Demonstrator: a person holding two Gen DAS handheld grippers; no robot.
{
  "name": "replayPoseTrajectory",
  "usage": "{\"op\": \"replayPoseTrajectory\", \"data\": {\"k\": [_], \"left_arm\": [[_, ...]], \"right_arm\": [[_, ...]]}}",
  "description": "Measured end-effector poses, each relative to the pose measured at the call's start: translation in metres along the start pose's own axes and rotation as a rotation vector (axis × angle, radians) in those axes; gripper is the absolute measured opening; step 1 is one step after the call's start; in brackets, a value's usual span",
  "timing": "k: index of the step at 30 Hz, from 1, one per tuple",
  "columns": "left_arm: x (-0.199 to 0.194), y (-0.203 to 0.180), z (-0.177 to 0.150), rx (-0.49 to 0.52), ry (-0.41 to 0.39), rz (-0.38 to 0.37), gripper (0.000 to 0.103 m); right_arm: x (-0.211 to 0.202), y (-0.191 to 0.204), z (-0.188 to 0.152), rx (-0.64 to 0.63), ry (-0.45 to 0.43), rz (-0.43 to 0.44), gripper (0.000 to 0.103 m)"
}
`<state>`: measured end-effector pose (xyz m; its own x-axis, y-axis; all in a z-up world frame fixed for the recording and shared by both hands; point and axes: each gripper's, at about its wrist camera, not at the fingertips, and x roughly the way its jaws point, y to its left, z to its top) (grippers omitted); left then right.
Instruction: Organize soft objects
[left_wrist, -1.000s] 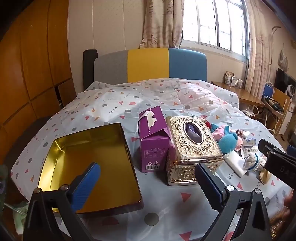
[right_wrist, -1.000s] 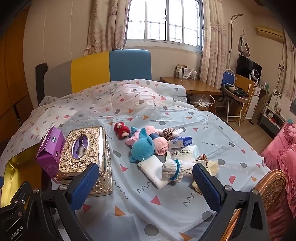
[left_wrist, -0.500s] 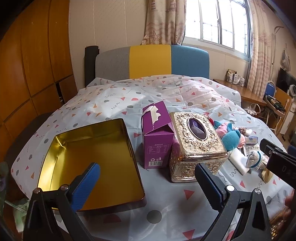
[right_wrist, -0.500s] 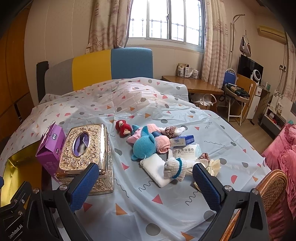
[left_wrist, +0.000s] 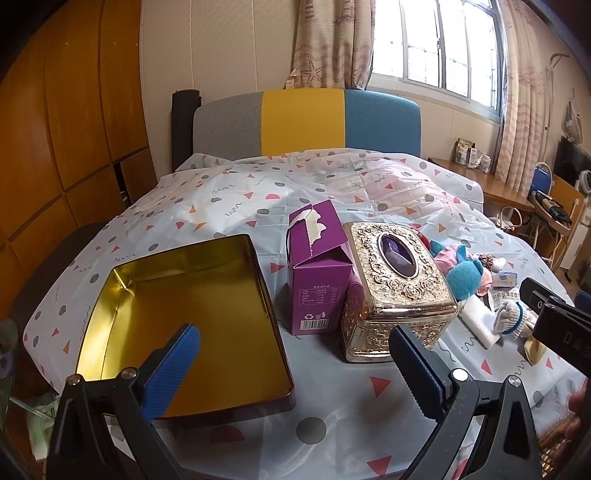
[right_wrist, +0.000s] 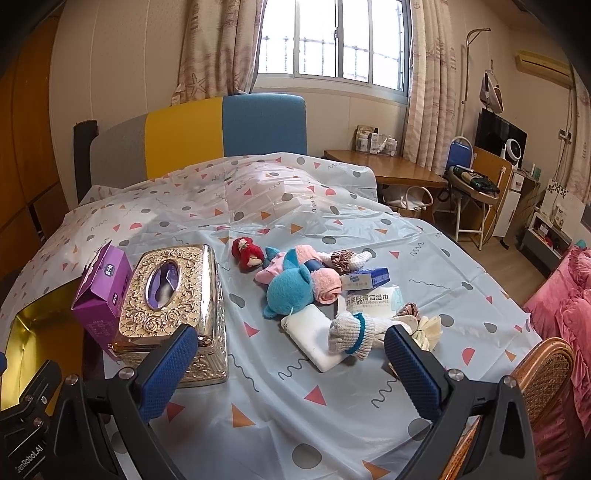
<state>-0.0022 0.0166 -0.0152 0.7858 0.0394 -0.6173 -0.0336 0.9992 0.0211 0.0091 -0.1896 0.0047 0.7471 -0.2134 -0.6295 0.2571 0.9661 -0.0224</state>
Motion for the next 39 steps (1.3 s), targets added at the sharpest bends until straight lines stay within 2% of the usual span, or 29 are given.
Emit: {"op": "replayPoseTrajectory", "data": {"k": [39], "left_arm": [[0.002, -0.008, -0.002, 0.019, 0.024, -0.020, 0.103]], "right_arm": [[0.004, -0.014, 0.001, 0.023, 0.009, -0.004, 0.103]]}}
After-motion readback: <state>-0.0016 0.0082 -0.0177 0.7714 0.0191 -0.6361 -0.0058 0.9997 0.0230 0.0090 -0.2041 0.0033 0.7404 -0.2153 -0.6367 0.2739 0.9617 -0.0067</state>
